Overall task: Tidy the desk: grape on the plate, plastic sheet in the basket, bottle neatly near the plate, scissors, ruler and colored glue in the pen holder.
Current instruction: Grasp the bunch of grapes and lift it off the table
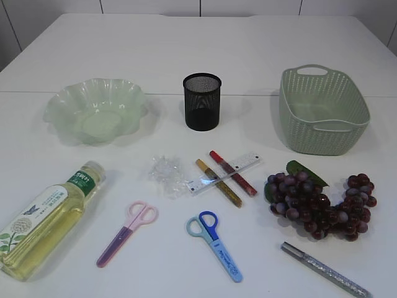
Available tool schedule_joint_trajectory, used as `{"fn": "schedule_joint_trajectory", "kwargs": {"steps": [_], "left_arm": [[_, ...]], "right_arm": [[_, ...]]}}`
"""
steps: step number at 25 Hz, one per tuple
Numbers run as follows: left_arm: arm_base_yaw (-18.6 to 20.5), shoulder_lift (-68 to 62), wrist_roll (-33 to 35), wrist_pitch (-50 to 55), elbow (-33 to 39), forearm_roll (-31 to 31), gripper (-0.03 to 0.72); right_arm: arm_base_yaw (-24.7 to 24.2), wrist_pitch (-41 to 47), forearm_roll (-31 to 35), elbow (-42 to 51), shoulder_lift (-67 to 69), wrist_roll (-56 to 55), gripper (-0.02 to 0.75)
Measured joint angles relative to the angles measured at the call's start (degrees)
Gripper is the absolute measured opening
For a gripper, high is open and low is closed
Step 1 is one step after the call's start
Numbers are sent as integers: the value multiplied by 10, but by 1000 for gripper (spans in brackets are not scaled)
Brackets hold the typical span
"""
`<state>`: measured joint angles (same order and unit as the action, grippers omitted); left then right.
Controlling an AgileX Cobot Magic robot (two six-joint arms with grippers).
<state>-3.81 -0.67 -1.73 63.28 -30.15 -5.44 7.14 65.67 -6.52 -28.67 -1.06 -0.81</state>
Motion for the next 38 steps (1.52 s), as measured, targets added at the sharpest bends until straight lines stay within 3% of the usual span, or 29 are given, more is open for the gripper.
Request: {"fn": "schedule_joint_trajectory", "kwargs": {"steps": [23, 38], "left_arm": [[0, 0, 0, 0, 0, 0, 293], [0, 0, 0, 0, 0, 0, 275]], "right_arm": [[0, 0, 0, 0, 0, 0, 563], [0, 0, 0, 0, 0, 0, 563]]}}
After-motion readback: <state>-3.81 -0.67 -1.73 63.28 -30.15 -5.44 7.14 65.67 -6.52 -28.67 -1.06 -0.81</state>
